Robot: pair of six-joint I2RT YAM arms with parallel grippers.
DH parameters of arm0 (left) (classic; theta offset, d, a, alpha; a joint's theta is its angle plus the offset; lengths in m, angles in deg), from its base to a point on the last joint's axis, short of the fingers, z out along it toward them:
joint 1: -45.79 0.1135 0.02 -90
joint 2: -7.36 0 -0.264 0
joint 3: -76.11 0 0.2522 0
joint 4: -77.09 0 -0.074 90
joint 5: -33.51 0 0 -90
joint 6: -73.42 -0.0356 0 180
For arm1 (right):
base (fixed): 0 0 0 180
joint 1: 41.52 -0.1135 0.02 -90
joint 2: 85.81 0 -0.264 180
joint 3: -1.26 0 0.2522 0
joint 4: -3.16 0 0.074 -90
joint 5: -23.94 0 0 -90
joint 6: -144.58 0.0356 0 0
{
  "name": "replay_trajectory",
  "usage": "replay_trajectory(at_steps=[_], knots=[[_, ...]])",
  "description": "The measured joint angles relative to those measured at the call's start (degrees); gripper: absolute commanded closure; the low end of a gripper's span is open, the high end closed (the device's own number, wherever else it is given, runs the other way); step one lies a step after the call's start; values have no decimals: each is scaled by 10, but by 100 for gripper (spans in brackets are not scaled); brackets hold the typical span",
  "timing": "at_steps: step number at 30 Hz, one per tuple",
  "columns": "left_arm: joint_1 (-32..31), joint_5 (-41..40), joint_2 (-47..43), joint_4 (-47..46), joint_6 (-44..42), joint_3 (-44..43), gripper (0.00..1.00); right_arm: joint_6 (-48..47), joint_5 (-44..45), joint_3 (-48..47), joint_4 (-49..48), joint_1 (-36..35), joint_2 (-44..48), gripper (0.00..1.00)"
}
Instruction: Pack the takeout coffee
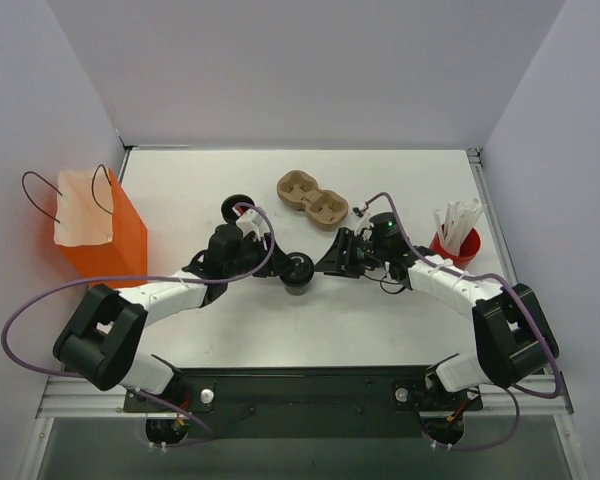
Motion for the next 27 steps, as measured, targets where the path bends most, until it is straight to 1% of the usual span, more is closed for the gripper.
replay_trajectory(at_steps=[3,11,16,24,27], knots=[[0,2,6,-12,-4,0,46,-15,-11,-20,6,12,-4,65],[0,5,18,-36,-8,0,45,-47,-43,-71,17,28,-57,66],[0,7,26,-51,-8,1,46,-57,-49,-78,26,29,-80,70],[0,10,33,-64,-8,1,46,-58,-55,-81,24,30,-102,71],[0,10,33,-66,-8,3,46,-58,-59,-82,20,30,-105,74]])
